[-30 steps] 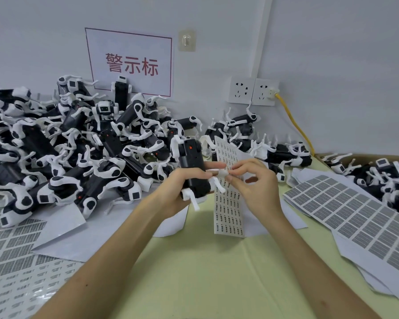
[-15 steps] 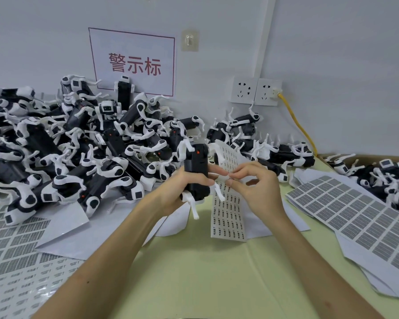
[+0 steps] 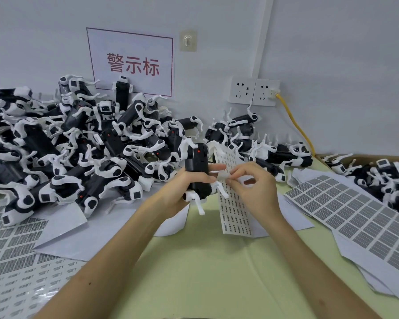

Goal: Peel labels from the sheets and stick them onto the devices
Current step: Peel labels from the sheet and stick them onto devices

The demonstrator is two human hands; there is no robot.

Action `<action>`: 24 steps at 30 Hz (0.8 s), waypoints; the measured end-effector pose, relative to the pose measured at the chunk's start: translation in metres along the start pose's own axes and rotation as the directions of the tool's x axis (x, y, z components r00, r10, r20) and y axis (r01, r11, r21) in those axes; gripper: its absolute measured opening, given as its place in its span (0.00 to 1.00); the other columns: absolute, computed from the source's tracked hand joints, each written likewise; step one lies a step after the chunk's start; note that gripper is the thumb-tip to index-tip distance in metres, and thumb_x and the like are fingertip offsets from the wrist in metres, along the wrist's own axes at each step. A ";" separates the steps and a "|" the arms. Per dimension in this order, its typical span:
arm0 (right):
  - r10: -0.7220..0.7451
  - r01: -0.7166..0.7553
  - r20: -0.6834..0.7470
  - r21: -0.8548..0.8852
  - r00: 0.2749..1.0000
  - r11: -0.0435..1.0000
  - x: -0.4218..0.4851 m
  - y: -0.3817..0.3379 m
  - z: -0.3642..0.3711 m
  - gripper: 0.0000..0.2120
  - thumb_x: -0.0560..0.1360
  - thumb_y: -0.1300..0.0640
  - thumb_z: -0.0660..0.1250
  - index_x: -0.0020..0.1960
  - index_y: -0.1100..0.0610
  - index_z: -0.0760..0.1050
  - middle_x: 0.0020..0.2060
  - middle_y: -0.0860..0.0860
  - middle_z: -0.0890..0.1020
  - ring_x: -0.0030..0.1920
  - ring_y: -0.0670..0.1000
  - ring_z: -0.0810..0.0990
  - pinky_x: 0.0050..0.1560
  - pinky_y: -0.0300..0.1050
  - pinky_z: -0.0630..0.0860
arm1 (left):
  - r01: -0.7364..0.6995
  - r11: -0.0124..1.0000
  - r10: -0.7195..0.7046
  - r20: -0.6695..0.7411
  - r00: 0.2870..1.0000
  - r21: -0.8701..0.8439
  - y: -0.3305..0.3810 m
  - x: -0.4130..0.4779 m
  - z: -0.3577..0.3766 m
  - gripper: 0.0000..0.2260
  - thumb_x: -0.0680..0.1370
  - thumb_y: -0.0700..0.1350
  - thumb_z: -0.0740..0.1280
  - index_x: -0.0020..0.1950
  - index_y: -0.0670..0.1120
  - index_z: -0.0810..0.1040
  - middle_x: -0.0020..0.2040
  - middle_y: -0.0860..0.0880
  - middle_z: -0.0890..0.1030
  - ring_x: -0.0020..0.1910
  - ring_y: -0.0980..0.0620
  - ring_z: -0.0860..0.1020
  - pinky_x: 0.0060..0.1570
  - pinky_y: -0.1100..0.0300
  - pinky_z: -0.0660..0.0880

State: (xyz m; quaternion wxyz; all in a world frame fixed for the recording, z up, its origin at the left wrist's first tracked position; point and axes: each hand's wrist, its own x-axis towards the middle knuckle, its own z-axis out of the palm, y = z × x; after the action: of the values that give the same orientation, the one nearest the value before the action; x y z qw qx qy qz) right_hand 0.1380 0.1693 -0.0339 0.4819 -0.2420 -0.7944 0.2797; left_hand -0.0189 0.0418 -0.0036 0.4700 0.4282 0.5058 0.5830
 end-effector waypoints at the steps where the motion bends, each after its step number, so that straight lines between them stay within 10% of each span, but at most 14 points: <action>1: 0.005 -0.005 0.011 0.009 1.000 1.000 0.000 -0.001 0.000 0.08 0.72 0.63 0.77 0.41 0.52 0.81 0.44 0.44 0.83 0.50 0.44 0.81 0.50 0.36 0.74 | 0.006 1.000 -0.006 -0.016 1.000 -0.014 0.000 0.000 0.000 0.21 0.69 0.46 0.72 0.62 0.54 0.86 0.63 0.52 0.85 0.62 0.57 0.82 0.58 0.59 0.81; 9: 0.138 -0.154 0.079 0.249 0.987 0.956 0.003 -0.004 0.000 0.10 0.75 0.69 0.71 0.45 0.55 0.83 0.42 0.49 0.87 0.48 0.51 0.86 0.55 0.50 0.81 | 0.089 0.996 -0.093 -0.168 0.981 -0.031 -0.003 0.007 -0.003 0.14 0.79 0.41 0.70 0.63 0.51 0.85 0.64 0.45 0.83 0.63 0.46 0.81 0.47 0.61 0.81; 12: 0.183 -0.195 0.070 0.313 0.981 0.929 0.003 -0.005 -0.002 0.10 0.75 0.69 0.70 0.46 0.55 0.84 0.40 0.51 0.87 0.45 0.51 0.87 0.51 0.46 0.80 | 0.020 1.000 -0.019 -0.264 0.964 0.004 -0.006 0.011 -0.005 0.14 0.77 0.39 0.70 0.60 0.50 0.86 0.62 0.44 0.84 0.60 0.46 0.81 0.55 0.55 0.78; 17: 0.210 -0.219 0.062 0.294 0.976 0.930 0.005 -0.004 -0.002 0.09 0.76 0.66 0.71 0.48 0.54 0.85 0.42 0.49 0.87 0.47 0.50 0.85 0.55 0.52 0.83 | -0.150 0.989 0.145 -0.360 0.922 0.015 -0.007 0.013 -0.005 0.12 0.76 0.35 0.70 0.56 0.47 0.87 0.51 0.47 0.84 0.46 0.52 0.80 0.42 0.65 0.78; 24: 0.182 -0.185 0.038 0.250 0.983 0.950 0.005 -0.003 -0.001 0.06 0.73 0.64 0.76 0.43 0.54 0.83 0.40 0.48 0.86 0.44 0.50 0.85 0.55 0.56 0.82 | -0.231 0.970 0.243 -0.208 0.948 0.080 -0.010 0.015 -0.006 0.15 0.67 0.41 0.72 0.53 0.43 0.86 0.58 0.48 0.87 0.61 0.53 0.83 0.60 0.54 0.78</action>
State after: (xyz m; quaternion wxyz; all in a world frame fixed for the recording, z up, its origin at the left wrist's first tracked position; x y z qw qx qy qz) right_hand 0.1365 0.1707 -0.0283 0.4750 -0.2496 -0.7298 0.4236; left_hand -0.0266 0.0554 -0.0139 0.3270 0.4325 0.5146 0.6642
